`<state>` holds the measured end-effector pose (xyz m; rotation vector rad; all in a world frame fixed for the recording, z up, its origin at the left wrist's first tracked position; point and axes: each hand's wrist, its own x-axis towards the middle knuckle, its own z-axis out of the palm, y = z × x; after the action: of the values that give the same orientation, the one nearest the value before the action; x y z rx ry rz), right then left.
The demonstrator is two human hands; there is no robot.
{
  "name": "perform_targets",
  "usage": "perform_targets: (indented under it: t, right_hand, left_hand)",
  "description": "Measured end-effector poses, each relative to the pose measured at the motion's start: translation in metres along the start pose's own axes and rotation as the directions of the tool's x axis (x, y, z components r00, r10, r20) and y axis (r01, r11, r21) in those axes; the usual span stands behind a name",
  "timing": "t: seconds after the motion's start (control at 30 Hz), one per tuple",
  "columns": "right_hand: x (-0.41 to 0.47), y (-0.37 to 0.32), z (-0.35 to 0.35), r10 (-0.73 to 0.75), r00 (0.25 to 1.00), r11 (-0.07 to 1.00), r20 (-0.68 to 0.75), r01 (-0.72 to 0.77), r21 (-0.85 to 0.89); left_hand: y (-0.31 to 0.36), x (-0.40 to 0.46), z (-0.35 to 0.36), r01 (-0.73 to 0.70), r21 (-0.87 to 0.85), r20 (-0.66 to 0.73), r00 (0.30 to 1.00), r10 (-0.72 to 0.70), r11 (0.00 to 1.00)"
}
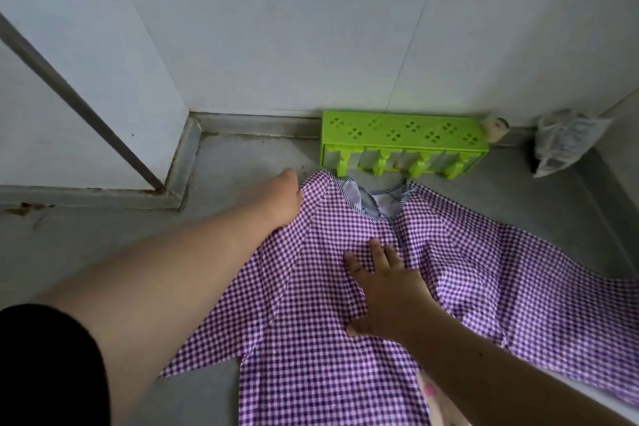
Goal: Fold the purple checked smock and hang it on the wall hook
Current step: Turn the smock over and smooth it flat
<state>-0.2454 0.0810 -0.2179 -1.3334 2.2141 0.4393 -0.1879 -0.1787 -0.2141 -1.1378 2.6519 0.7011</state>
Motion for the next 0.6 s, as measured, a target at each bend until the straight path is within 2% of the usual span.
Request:
perform_targets:
  t: [0.07,0.17,0.27,0.37,0.43,0.5,0.53,0.6]
  right_hand:
    - [-0.002,0.001,0.001,-0.002,1.0,1.0,-0.008,0.002,0.007]
    - [-0.002,0.001,0.0,0.019,1.0,0.999,-0.017,-0.019,0.034]
    - [0.0,-0.001,-0.003,0.101,0.995,0.994,0.003,-0.101,0.041]
    - [0.0,-0.012,-0.01,0.154,0.986,0.988,-0.065,-0.154,0.004]
    - [0.0,-0.028,-0.014,0.052,0.985,0.998,-0.163,-0.056,-0.018]
    - [0.001,-0.051,-0.018,-0.096,0.975,0.995,-0.201,0.098,0.003]
    - [0.003,-0.068,-0.02,-0.13,0.975,0.989,-0.179,0.139,0.041]
    - [0.006,-0.095,-0.022,-0.084,0.992,0.987,-0.097,0.097,0.131]
  left_hand:
    - [0.002,-0.003,-0.004,-0.083,-0.047,-0.061,0.995,0.08,0.995]
    - [0.004,-0.019,0.002,-0.132,-0.072,0.116,0.983,0.139,0.989]
    - [-0.013,-0.041,0.004,-0.047,-0.066,0.106,0.993,0.054,0.997]
    - [-0.054,-0.07,-0.004,0.026,0.083,0.031,0.999,-0.028,0.996]
    - [-0.083,-0.088,-0.011,0.042,0.132,0.035,0.998,-0.047,0.99]
    - [-0.108,-0.104,-0.018,0.053,0.143,0.029,0.998,-0.058,0.988]
    - [-0.123,-0.114,-0.022,0.067,0.149,0.015,0.997,-0.07,0.987]
    - [-0.146,-0.131,-0.028,0.08,0.151,-0.001,0.997,-0.081,0.985]
